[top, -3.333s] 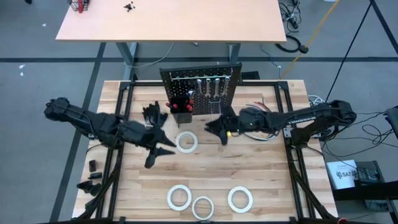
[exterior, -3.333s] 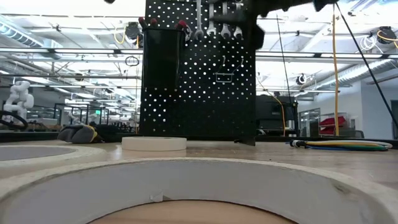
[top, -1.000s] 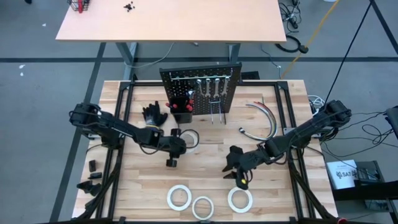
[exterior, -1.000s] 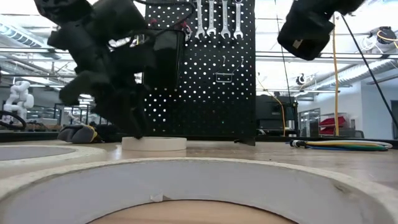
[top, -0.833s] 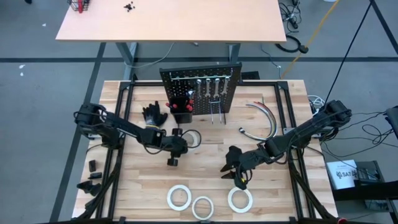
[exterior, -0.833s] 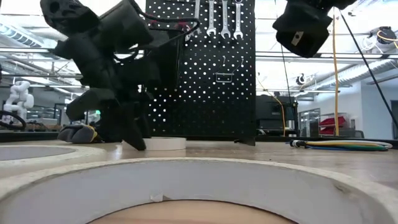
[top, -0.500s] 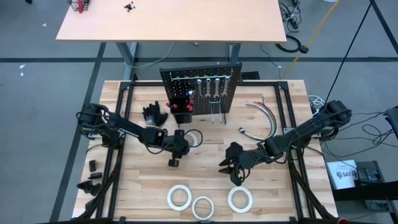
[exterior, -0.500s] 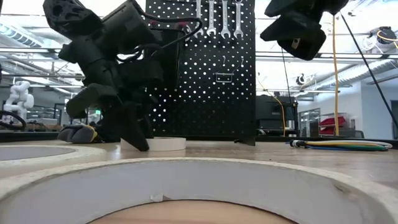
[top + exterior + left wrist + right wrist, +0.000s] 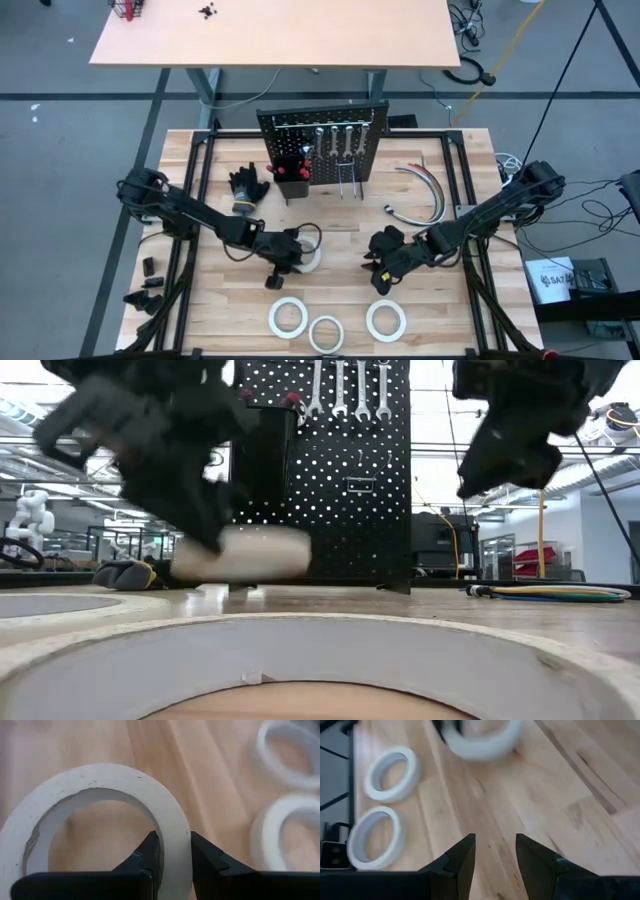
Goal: Hang tools onto peg board
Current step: Hang the white masking tape on the peg board
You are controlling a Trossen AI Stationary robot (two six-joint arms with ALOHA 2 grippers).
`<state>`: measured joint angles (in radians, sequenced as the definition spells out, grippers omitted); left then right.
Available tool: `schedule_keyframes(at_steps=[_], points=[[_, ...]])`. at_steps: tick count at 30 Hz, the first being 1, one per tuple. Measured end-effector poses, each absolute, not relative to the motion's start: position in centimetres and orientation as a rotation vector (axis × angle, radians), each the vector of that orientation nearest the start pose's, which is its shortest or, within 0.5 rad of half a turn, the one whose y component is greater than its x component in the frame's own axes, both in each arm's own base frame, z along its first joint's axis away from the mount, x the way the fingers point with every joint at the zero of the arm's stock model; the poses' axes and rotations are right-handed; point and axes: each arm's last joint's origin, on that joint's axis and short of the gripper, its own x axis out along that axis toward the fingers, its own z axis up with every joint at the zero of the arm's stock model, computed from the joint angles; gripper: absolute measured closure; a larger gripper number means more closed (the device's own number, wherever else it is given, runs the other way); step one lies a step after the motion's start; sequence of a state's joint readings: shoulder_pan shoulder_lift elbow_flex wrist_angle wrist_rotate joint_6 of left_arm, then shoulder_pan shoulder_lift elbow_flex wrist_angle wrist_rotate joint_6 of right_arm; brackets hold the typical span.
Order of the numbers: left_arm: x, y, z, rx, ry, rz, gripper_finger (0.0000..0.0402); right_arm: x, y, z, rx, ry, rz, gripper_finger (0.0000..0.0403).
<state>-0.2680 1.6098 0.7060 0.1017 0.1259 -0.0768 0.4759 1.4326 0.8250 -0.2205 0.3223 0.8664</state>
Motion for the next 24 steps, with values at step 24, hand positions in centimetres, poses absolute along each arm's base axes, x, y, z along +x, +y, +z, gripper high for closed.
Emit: schedule_keyframes(at_steps=[24], points=[[28.7, -13.4, 25.6, 0.968, 0.440, 0.106, 0.0333, 25.1, 11.5, 21.5, 1.036, 0.136, -0.029, 0.0286]])
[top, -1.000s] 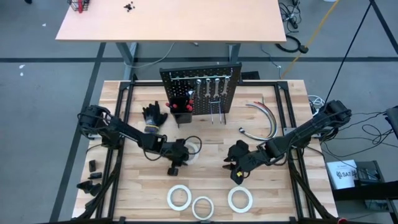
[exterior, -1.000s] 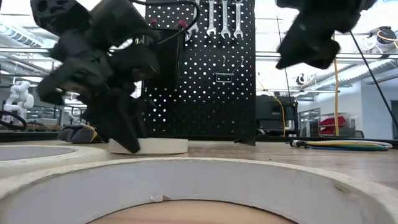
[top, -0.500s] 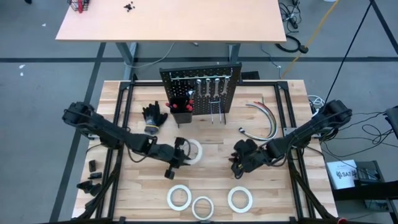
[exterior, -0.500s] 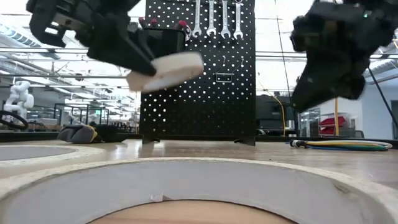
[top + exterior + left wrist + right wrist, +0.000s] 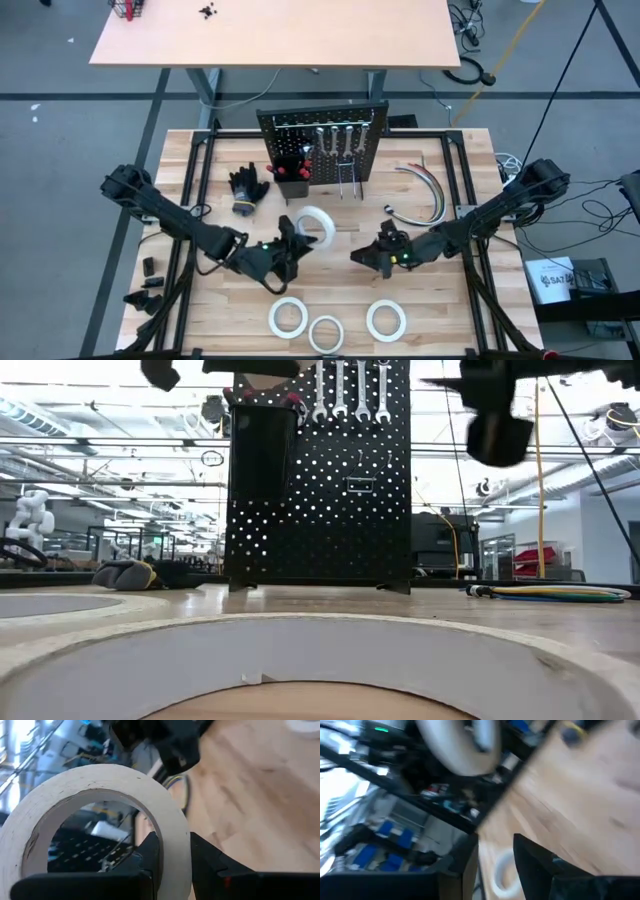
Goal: Hang tools onto peg board
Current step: Hang the white masking tape on the peg board
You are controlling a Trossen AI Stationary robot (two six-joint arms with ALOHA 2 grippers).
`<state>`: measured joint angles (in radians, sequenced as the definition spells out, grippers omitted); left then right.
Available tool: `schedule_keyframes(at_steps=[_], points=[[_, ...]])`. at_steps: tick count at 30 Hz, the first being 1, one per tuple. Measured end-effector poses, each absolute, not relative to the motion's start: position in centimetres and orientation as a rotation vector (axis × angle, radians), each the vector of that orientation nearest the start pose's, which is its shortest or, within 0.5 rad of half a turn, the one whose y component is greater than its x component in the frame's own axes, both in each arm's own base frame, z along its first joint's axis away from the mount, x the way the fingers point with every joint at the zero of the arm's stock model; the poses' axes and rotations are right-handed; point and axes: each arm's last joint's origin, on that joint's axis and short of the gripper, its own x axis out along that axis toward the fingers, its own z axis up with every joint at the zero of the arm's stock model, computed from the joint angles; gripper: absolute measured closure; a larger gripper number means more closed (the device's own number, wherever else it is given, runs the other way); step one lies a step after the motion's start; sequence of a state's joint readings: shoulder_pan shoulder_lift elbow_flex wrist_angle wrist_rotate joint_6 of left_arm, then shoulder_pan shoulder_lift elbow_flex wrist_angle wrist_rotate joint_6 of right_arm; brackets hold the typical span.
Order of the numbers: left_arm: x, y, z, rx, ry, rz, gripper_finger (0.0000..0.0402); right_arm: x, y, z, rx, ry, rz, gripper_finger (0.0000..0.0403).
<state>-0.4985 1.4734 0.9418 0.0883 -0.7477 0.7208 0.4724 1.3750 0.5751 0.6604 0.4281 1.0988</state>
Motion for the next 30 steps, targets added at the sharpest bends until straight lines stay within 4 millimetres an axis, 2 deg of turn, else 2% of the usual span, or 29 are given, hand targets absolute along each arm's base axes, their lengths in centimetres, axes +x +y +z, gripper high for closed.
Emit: schedule_keyframes(at_steps=[5, 11, 17, 21, 26, 30], points=[[28.9, -13.4, 26.4, 0.963, 0.434, 0.163, 0.0333, 25.2, 11.3, 23.2, 0.982, -0.051, -0.014, 0.0278], [28.6, -13.6, 26.1, 0.982, 0.459, 0.170, 0.0333, 25.9, 10.9, 25.3, 0.931, -0.171, -0.061, 0.0227], [28.6, -13.5, 26.0, 0.944, 0.465, 0.182, 0.0334, 27.6, 10.6, 27.3, 0.874, -0.113, -0.178, 0.0184], [28.6, -13.4, 25.9, 0.945, 0.479, 0.184, 0.0334, 28.6, 10.1, 28.6, 0.842, -0.026, -0.260, 0.0186], [28.6, -13.3, 25.8, 0.953, 0.490, 0.179, 0.0334, 29.4, 10.1, 30.3, 0.780, 0.010, -0.282, 0.0194], [28.6, -13.3, 25.8, 0.952, 0.490, 0.180, 0.0334, 30.3, 9.8, 30.6, 0.733, 0.028, -0.304, 0.0194]])
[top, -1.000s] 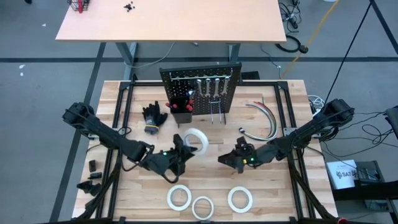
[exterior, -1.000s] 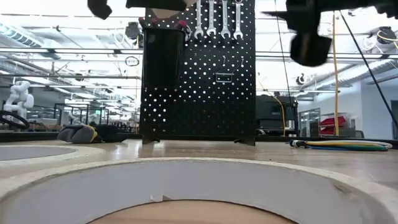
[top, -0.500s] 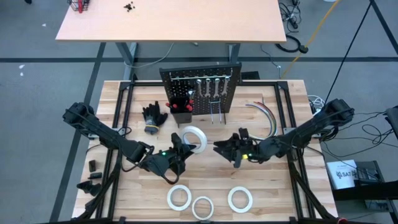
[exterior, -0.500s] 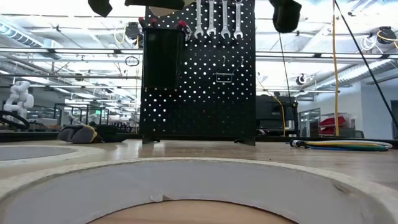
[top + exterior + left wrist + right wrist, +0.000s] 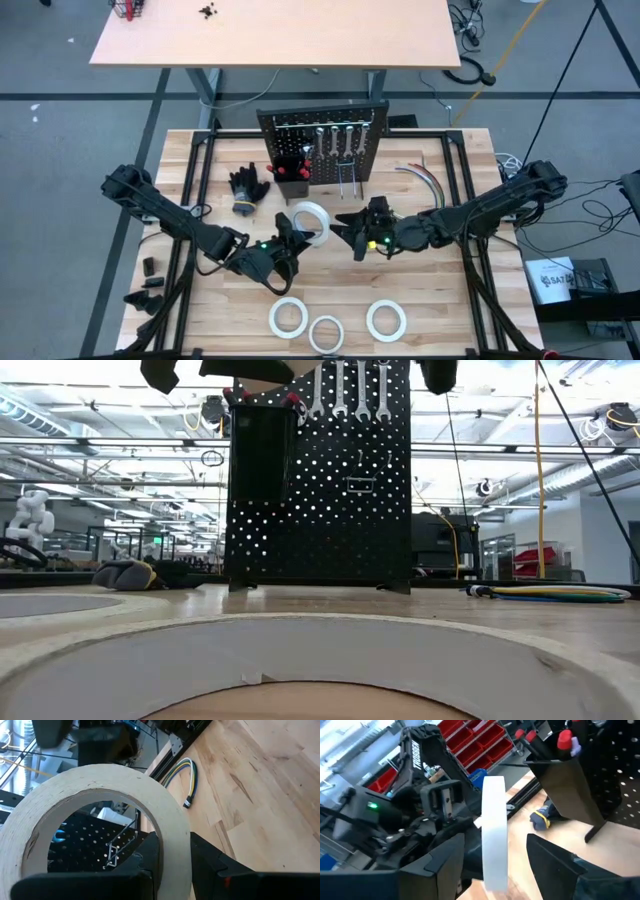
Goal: Hang tools onto peg board
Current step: Hang the white masking tape on the peg board
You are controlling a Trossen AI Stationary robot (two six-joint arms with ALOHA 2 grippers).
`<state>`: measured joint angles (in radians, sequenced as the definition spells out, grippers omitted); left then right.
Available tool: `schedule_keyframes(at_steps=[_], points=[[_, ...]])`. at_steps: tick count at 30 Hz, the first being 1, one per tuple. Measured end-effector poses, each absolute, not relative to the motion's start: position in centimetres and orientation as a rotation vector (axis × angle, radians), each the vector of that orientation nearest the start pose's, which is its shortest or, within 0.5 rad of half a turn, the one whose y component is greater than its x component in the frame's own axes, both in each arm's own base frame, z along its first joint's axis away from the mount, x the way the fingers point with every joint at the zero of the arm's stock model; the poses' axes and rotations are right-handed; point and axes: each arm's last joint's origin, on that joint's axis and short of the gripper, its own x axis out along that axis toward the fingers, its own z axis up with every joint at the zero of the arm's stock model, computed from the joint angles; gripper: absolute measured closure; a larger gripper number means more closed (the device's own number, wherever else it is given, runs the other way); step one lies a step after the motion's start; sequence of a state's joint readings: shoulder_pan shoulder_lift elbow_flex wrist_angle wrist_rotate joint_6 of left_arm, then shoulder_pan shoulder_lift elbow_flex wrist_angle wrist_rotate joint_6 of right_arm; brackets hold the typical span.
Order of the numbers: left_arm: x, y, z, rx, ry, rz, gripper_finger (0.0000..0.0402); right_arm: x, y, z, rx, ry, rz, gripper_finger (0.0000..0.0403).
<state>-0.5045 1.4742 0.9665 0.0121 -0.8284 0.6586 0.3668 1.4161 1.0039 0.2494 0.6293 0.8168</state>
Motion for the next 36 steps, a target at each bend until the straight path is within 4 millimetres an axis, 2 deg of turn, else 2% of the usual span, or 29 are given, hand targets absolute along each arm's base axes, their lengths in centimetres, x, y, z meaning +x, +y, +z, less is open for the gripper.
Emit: schedule_keyframes(at_steps=[6, 12, 16, 20, 29, 33, 36], points=[[28.6, -13.3, 25.8, 0.933, 0.486, 0.184, 0.0334, 32.0, 9.9, 29.4, 0.715, 0.070, -0.274, 0.0195], [28.6, -13.3, 25.8, 0.930, 0.491, 0.184, 0.0336, 32.3, 10.0, 29.0, 0.700, 0.070, -0.278, 0.0209], [28.6, -13.4, 25.7, 0.887, 0.484, 0.183, 0.0324, 32.2, 10.1, 29.1, 0.678, 0.074, -0.273, 0.0257], [28.6, -13.4, 25.8, 0.821, 0.474, 0.197, 0.0294, 32.2, 10.1, 29.1, 0.663, 0.075, -0.271, 0.0336], [28.5, -13.4, 25.7, 0.725, 0.463, 0.215, 0.0283, 32.0, 9.9, 29.1, 0.617, 0.104, -0.286, 0.0337], [28.1, -13.4, 25.3, 0.689, 0.497, 0.237, 0.0282, 30.7, 9.4, 29.2, 0.564, 0.178, -0.351, 0.0337], [27.6, -13.0, 24.8, 0.646, 0.561, 0.256, 0.0282, 29.0, 8.9, 29.9, 0.532, 0.224, -0.417, 0.0337]])
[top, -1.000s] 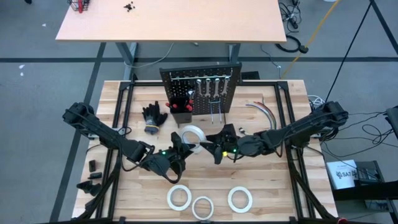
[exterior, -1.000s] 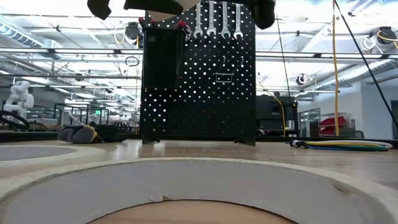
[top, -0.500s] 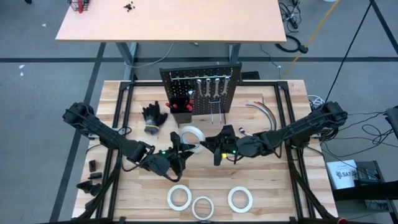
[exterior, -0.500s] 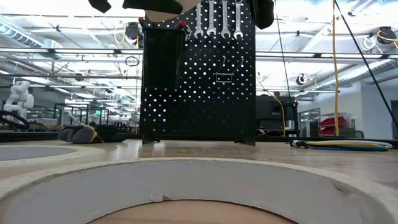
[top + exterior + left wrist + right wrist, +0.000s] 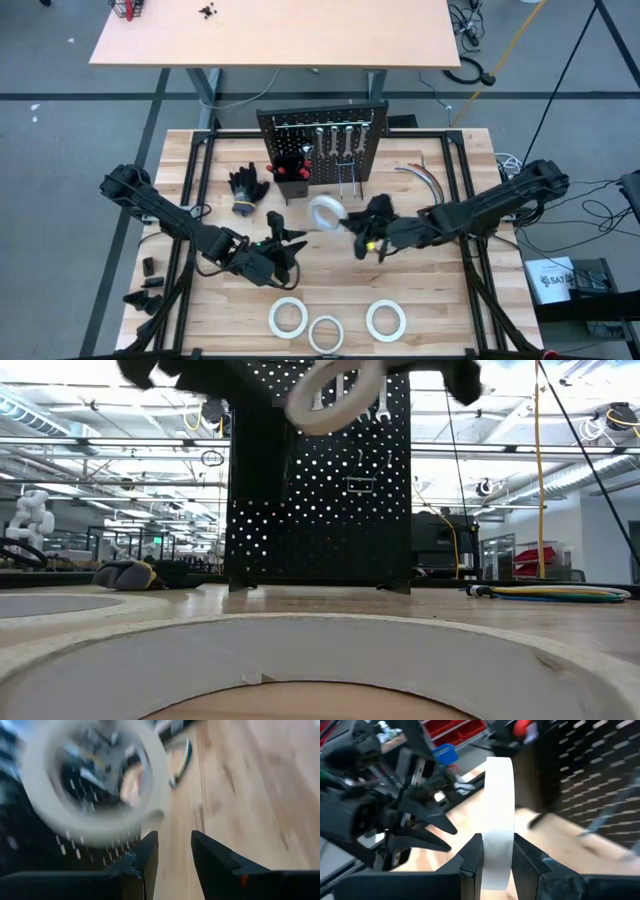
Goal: Hang tools onto peg board
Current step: Hang the white masking tape on the peg board
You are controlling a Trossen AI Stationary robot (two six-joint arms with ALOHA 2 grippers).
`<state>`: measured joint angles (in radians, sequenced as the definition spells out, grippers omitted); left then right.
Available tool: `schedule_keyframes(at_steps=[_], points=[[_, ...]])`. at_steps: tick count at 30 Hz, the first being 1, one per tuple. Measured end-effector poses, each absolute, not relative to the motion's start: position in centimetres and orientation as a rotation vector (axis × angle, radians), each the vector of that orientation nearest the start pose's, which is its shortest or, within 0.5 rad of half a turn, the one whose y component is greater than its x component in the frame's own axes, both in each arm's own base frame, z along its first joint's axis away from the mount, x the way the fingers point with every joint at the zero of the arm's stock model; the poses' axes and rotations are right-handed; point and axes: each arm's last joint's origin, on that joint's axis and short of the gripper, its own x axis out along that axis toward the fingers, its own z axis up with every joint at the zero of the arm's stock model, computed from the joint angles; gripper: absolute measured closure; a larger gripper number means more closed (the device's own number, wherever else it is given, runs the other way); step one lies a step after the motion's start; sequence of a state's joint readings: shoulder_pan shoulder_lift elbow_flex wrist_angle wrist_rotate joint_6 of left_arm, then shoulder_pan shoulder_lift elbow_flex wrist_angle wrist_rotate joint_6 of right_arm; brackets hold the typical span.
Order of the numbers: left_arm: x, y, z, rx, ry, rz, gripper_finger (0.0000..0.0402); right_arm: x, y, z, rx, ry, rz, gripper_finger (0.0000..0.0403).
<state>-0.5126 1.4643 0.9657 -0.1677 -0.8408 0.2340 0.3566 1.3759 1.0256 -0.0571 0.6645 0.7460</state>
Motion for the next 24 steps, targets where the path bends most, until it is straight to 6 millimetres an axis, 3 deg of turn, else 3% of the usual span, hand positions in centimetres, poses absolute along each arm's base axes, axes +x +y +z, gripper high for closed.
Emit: schedule_keyframes(at_steps=[3, 7, 12, 18, 24], points=[[26.7, -12.6, 24.1, 0.563, 0.637, 0.287, 0.0281, 27.0, 8.5, 30.7, 0.481, 0.281, -0.426, 0.0337], [25.4, -12.0, 23.2, 0.429, 0.713, 0.316, 0.0281, 24.9, 8.5, 31.1, 0.357, 0.452, -0.271, 0.0337], [23.5, -11.6, 23.5, 0.251, 0.637, 0.317, 0.0281, 23.7, 8.5, 30.6, 0.228, 0.620, -0.123, 0.0337], [21.1, -10.1, 25.2, 0.066, 0.455, 0.311, 0.0281, 24.0, 7.0, 30.6, -0.004, 0.646, -0.084, 0.0337], [20.3, -8.9, 24.7, 0.007, 0.398, 0.333, 0.0281, 25.0, 3.8, 30.7, -0.074, 0.644, -0.076, 0.0337]])
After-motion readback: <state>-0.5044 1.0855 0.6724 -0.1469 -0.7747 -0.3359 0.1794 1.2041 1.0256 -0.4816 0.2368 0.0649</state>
